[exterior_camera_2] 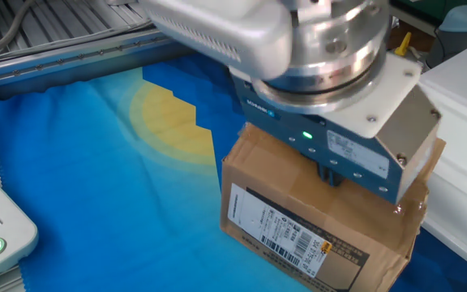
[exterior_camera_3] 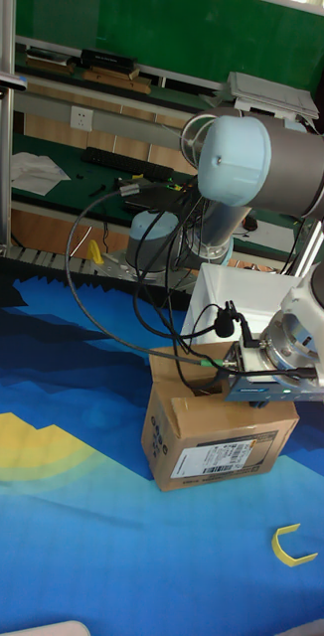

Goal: Cover the box

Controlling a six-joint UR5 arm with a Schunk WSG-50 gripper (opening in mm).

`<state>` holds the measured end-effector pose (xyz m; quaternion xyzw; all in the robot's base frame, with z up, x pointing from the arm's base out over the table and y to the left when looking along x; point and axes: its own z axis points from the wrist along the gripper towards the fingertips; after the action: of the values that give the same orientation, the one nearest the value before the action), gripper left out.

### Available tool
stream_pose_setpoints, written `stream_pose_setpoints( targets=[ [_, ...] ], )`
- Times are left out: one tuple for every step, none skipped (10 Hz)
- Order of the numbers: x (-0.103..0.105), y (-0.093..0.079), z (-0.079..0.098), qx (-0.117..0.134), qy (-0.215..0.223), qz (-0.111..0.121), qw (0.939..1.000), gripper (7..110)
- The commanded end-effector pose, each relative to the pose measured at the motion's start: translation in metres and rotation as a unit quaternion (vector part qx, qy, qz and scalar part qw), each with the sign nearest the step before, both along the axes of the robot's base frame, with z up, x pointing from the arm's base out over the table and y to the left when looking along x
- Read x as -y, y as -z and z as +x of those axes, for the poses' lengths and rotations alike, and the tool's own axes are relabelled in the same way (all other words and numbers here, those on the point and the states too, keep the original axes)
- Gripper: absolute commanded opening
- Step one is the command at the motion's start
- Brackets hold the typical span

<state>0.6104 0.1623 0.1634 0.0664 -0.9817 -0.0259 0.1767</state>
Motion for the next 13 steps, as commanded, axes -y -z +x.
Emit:
stream_pose_setpoints(
  targets=[
    [-0.027,-0.008,0.040,0.058,0.042,0.014,0.9973,7],
    [-0.036,-0.008,0.053,0.079,0.051,0.019,0.9954,7],
    [-0.032,-0.012,0.054,0.077,0.038,-0.002,0.9963,7],
    [-0.024,-0.017,0.048,0.063,0.025,-0.028,0.9973,7],
    [-0.018,-0.022,0.043,0.052,0.014,-0.045,0.9975,7],
    [-0.016,-0.025,0.040,0.048,0.007,-0.045,0.9978,7],
    [-0.024,-0.029,0.040,0.052,0.015,-0.023,0.9983,7],
    [-0.029,-0.029,0.052,0.073,0.023,-0.012,0.9970,7],
    [-0.036,-0.028,0.070,0.106,0.030,-0.002,0.9939,7],
    [-0.045,-0.025,0.091,0.139,0.035,0.006,0.9896,7],
    [-0.051,-0.024,0.101,0.156,0.030,0.010,0.9873,7],
    [-0.049,-0.026,0.096,0.151,0.025,0.009,0.9882,7],
    [-0.043,-0.031,0.089,0.143,0.020,0.001,0.9894,7]
  ],
)
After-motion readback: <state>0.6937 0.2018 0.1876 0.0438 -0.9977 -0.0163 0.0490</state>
